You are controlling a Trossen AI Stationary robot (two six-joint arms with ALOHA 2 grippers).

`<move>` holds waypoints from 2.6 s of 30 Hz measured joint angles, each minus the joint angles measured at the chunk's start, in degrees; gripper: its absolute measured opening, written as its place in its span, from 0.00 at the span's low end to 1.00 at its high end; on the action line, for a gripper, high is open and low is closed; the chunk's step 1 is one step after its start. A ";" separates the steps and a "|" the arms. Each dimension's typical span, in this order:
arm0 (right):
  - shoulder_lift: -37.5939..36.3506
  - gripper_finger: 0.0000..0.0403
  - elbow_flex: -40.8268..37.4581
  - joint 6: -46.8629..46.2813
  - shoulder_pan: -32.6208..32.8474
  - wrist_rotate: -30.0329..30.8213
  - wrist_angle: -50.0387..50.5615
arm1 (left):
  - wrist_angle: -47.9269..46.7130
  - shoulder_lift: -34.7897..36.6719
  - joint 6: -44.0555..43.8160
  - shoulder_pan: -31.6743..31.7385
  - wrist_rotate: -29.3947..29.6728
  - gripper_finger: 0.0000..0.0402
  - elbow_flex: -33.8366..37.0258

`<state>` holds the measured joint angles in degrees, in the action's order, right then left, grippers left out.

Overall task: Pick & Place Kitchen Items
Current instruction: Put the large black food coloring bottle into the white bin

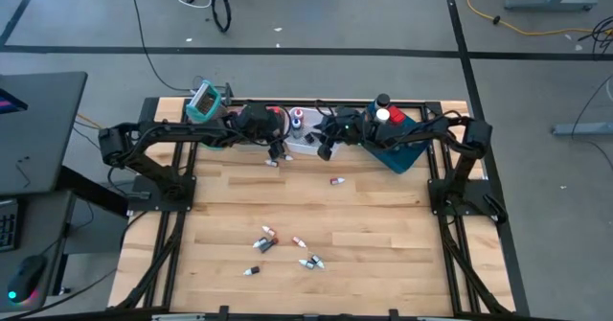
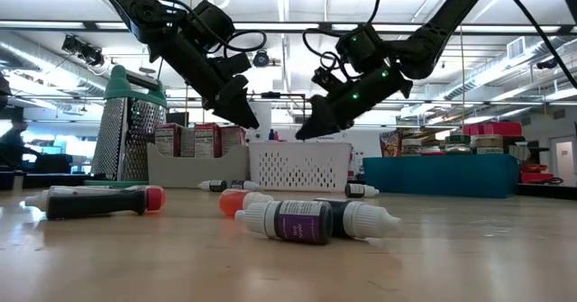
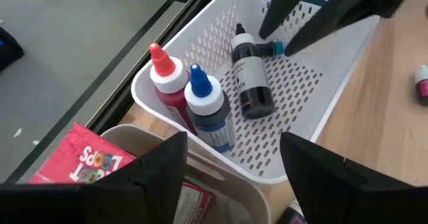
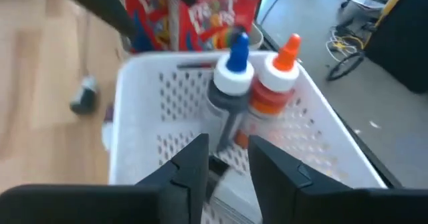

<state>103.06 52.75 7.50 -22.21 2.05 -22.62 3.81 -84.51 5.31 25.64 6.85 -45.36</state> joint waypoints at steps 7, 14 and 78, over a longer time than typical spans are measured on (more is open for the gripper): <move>-4.06 0.43 3.12 8.60 -0.16 4.41 12.86 | -0.02 2.68 1.86 -1.22 2.15 0.61 0.00; -3.82 0.54 16.27 18.57 -3.43 -1.37 38.47 | -0.08 13.91 5.12 -4.26 7.32 0.61 -0.04; 1.79 0.32 22.49 44.03 -4.58 3.87 56.01 | -4.42 28.15 11.45 -5.32 10.50 0.61 0.04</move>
<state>104.86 75.24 51.53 -26.79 5.92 33.39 -0.60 -56.36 16.75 20.33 17.34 -45.32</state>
